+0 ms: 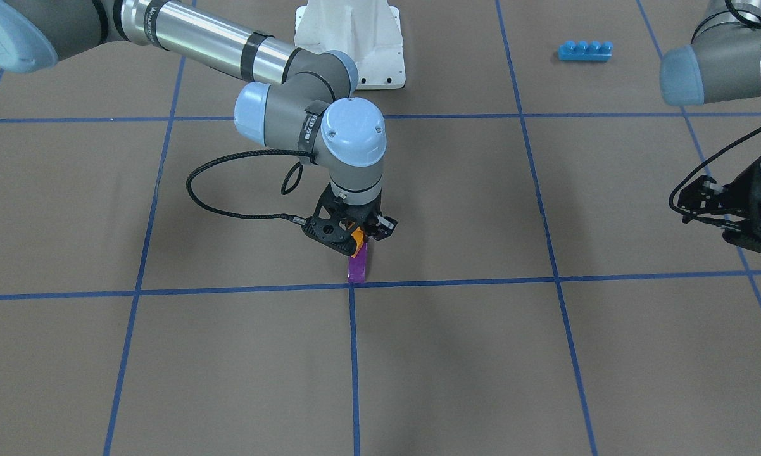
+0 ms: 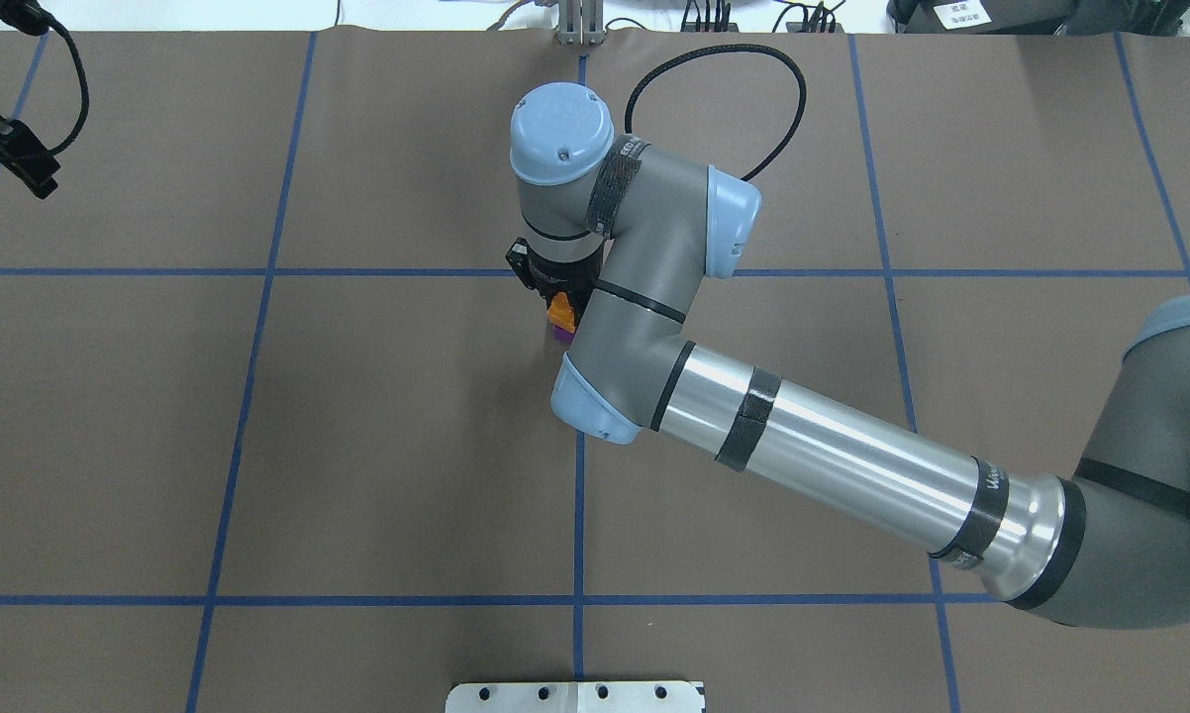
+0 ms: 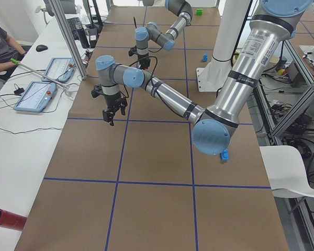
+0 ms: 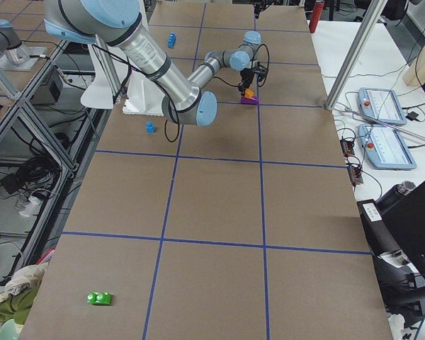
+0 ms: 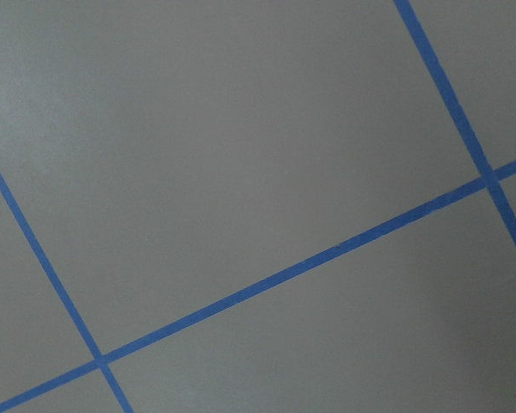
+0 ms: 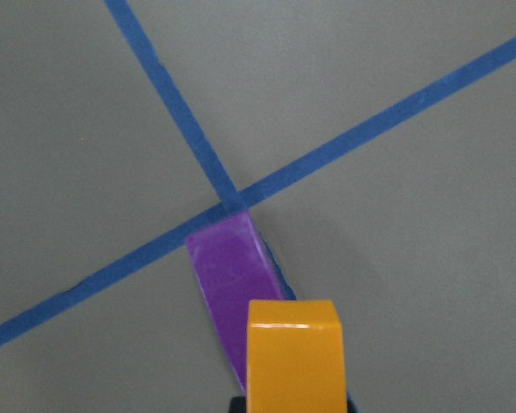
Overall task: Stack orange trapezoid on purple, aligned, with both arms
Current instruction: 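Lower the orange block onto the purple block, adjusting its alignment, then open the right gripper and lift it off the stacked blocks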
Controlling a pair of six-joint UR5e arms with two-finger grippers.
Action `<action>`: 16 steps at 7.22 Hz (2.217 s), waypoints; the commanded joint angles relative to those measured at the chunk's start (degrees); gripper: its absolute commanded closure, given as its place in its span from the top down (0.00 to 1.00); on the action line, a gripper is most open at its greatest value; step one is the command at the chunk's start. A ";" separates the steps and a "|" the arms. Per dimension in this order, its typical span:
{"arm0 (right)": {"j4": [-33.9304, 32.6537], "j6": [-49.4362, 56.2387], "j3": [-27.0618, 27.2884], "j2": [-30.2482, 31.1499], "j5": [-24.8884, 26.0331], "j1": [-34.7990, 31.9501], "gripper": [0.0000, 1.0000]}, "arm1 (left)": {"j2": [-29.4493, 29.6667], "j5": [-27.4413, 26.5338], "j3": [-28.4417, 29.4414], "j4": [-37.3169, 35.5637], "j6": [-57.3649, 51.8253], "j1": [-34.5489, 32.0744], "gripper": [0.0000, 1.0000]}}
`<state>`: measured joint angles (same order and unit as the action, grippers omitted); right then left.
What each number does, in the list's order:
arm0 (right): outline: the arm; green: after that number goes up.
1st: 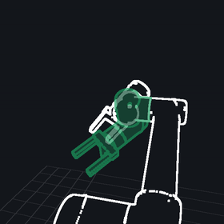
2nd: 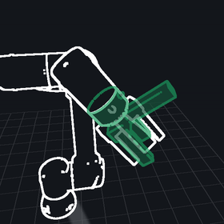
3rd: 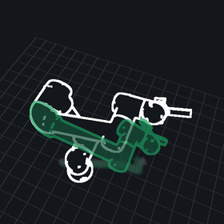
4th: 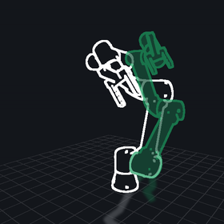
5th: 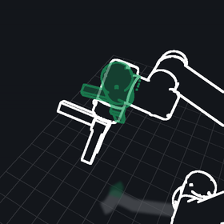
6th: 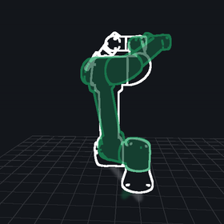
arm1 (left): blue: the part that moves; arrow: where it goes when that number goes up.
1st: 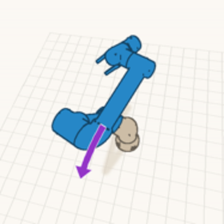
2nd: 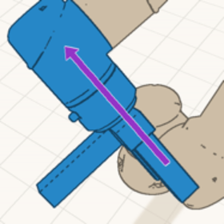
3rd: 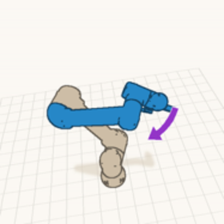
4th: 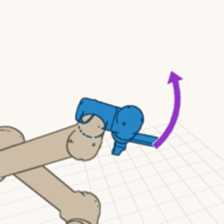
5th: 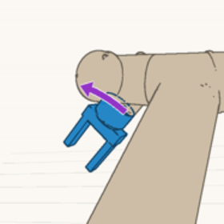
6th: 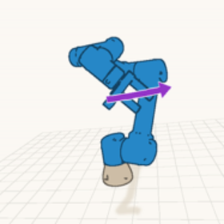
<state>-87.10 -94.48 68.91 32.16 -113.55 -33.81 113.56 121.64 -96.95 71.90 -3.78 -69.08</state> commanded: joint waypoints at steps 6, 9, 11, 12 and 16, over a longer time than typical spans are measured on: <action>3.94 2.63 -0.97 1.06 2.11 1.03 0.00 | -0.18 0.00 -0.34 0.00 0.00 0.00 1.00; 4.22 5.09 -0.89 1.06 2.46 0.94 0.00 | -0.18 0.00 -0.34 0.00 0.00 0.00 1.00; 4.13 4.40 -0.80 0.71 2.11 -0.02 0.72 | -0.18 0.00 -0.34 0.00 0.00 0.00 1.00; 4.22 4.65 -0.54 0.53 2.20 -0.03 1.00 | -0.18 0.00 -0.34 0.00 0.00 0.00 1.00; 1.78 6.49 4.01 1.05 -4.26 -7.54 1.00 | -2.01 0.00 -2.17 1.83 -0.70 -0.17 1.00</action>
<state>-83.71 -89.23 70.37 32.72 -113.85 -37.08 112.93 121.64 -97.93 72.35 -4.25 -69.16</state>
